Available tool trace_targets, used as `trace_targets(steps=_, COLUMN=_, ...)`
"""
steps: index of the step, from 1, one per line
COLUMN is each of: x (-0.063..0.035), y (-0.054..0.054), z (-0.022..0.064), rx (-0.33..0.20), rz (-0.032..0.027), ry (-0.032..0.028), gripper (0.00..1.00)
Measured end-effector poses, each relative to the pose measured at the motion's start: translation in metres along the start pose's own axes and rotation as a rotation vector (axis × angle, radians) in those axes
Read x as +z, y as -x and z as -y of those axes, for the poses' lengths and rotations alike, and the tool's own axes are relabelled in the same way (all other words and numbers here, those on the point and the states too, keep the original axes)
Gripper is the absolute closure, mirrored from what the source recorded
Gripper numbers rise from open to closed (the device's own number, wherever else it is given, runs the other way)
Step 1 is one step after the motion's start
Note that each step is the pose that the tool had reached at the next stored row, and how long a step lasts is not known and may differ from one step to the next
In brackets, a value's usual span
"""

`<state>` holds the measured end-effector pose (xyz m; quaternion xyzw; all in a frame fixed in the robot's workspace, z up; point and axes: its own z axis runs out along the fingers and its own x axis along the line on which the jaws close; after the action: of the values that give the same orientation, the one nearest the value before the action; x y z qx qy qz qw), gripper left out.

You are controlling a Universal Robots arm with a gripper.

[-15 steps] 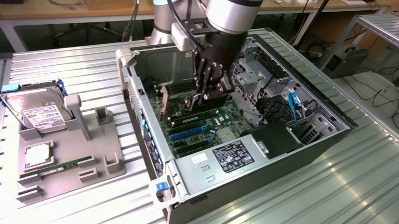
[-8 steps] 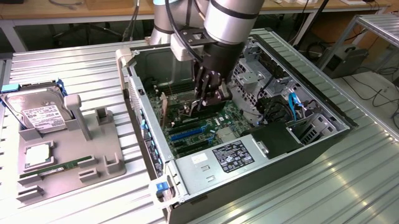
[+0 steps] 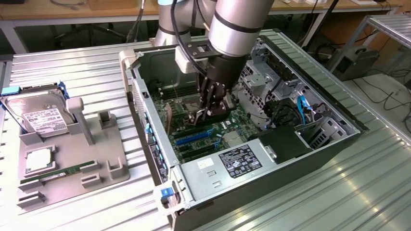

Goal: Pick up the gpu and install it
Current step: 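Insert the gpu into the slot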

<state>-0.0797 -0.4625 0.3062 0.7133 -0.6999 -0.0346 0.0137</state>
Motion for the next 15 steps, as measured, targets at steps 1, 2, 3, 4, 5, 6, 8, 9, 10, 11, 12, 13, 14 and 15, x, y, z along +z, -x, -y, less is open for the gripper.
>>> trace_targets(steps=1, x=0.002, y=0.0, z=-0.0002, rx=0.0, rz=-0.0001, ry=0.0, gripper=0.74)
trace_targets(steps=2, x=0.0037, y=0.0, z=-0.0004, rx=0.0, rz=0.0, ry=0.0, gripper=0.74)
trace_targets(steps=3, x=0.0063, y=0.0, z=-0.0008, rx=0.0, rz=0.0, ry=0.0, gripper=0.74)
trace_targets(steps=4, x=0.008, y=-0.001, z=-0.0011, rx=0.0, rz=0.0, ry=0.0, gripper=0.74)
trace_targets(steps=5, x=0.0099, y=-0.001, z=-0.0016, rx=0.0, rz=-0.0001, ry=0.0, gripper=0.74)
trace_targets(steps=6, x=0.0122, y=-0.001, z=-0.0022, rx=0.0, rz=0.0, ry=0.0, gripper=0.74)
trace_targets(steps=8, x=0.0167, y=-0.001, z=-0.0039, rx=0.0, rz=0.0001, ry=0.0, gripper=0.74)
trace_targets(steps=9, x=0.0188, y=-0.001, z=-0.0049, rx=0.0, rz=0.0002, ry=-0.0001, gripper=0.74)
trace_targets(steps=10, x=0.0216, y=-0.001, z=-0.0064, rx=0.0, rz=-0.0001, ry=0.0001, gripper=0.74)
trace_targets(steps=11, x=0.0238, y=-0.001, z=-0.0074, rx=0.0, rz=0.0, ry=0.0, gripper=0.74)
trace_targets(steps=12, x=0.0259, y=-0.001, z=-0.0082, rx=0.0, rz=0.0, ry=0.0, gripper=0.74)
trace_targets(steps=13, x=0.0276, y=-0.001, z=-0.0086, rx=0.0, rz=0.0, ry=-0.0001, gripper=0.74)
trace_targets(steps=14, x=0.0294, y=-0.001, z=-0.0089, rx=0.0, rz=0.0, ry=-0.0001, gripper=0.74)
trace_targets(steps=15, x=0.0316, y=-0.001, z=-0.009, rx=0.0, rz=0.0, ry=-0.0005, gripper=0.74)
